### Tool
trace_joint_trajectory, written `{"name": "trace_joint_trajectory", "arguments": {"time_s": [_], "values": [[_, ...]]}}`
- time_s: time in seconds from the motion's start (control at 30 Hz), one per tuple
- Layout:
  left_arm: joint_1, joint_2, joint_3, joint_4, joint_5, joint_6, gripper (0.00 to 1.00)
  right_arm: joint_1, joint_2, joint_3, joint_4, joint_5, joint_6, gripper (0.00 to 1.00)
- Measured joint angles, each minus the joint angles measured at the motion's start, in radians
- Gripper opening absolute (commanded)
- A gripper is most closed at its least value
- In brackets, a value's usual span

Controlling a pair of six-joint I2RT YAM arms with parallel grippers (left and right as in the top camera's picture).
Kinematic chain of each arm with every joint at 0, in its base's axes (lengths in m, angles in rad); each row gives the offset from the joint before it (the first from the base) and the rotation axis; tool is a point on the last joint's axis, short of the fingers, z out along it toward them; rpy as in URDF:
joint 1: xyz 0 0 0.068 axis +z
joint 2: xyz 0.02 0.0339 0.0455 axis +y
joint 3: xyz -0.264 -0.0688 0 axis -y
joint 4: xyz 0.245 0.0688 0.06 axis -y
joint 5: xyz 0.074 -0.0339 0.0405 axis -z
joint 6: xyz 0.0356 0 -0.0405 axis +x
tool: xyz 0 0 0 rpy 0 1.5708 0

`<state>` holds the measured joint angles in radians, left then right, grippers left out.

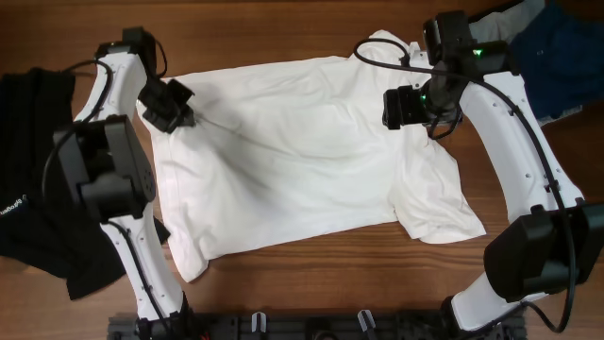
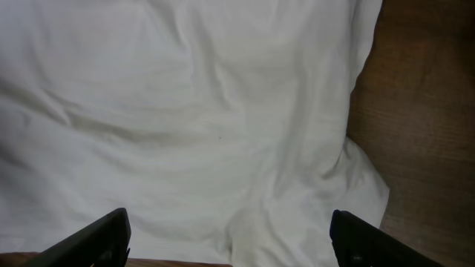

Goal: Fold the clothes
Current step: 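Pull the shirt's far edge away from the robot with both grippers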

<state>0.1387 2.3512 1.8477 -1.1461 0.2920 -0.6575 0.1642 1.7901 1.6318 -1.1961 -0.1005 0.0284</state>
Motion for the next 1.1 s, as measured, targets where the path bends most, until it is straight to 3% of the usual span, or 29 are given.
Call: {"name": "trace_joint_trajectory", "arguments": {"time_s": [0.13, 0.4, 0.53, 0.67, 0.77, 0.8, 0.83, 0.93, 0.97, 1.0, 1.03, 1.1], "values": [[0.018, 0.018, 0.018, 0.005, 0.035, -0.002, 0.04, 0.000, 0.000, 0.000, 0.003, 0.000, 0.000, 0.87], [0.034, 0.030, 0.024, 0.270, 0.071, -0.002, 0.04, 0.000, 0.000, 0.000, 0.003, 0.000, 0.000, 0.87], [0.073, 0.036, 0.031, 0.333, 0.039, -0.002, 0.04, 0.000, 0.000, 0.000, 0.007, 0.006, 0.000, 0.92], [0.110, 0.041, 0.051, 0.338, -0.019, -0.002, 0.04, 0.000, 0.000, 0.000, 0.031, 0.034, 0.005, 0.96], [0.135, 0.048, 0.069, 0.323, -0.046, -0.002, 0.04, 0.000, 0.000, 0.000, 0.059, 0.072, 0.013, 0.91], [0.139, 0.048, 0.072, 0.316, -0.047, -0.002, 0.04, -0.002, 0.000, 0.000, 0.061, 0.080, 0.017, 0.92], [0.143, 0.048, 0.074, 0.306, -0.047, -0.002, 0.04, -0.007, 0.002, 0.000, 0.060, 0.084, 0.027, 0.99], [0.143, 0.048, 0.081, 0.260, -0.048, -0.002, 0.04, -0.047, 0.027, 0.001, 0.032, 0.075, 0.050, 1.00], [0.140, 0.048, 0.082, 0.247, -0.048, 0.003, 0.10, -0.068, 0.044, 0.001, 0.021, 0.068, 0.055, 1.00], [0.137, 0.048, 0.084, 0.237, -0.048, 0.010, 0.32, -0.092, 0.065, 0.001, 0.012, 0.060, 0.058, 1.00], [0.131, 0.048, 0.085, 0.228, -0.047, 0.026, 0.40, -0.115, 0.089, 0.001, 0.003, 0.053, 0.061, 1.00], [0.113, 0.047, 0.095, 0.211, -0.029, 0.051, 0.44, -0.154, 0.132, 0.000, -0.008, 0.048, 0.065, 1.00]]}}
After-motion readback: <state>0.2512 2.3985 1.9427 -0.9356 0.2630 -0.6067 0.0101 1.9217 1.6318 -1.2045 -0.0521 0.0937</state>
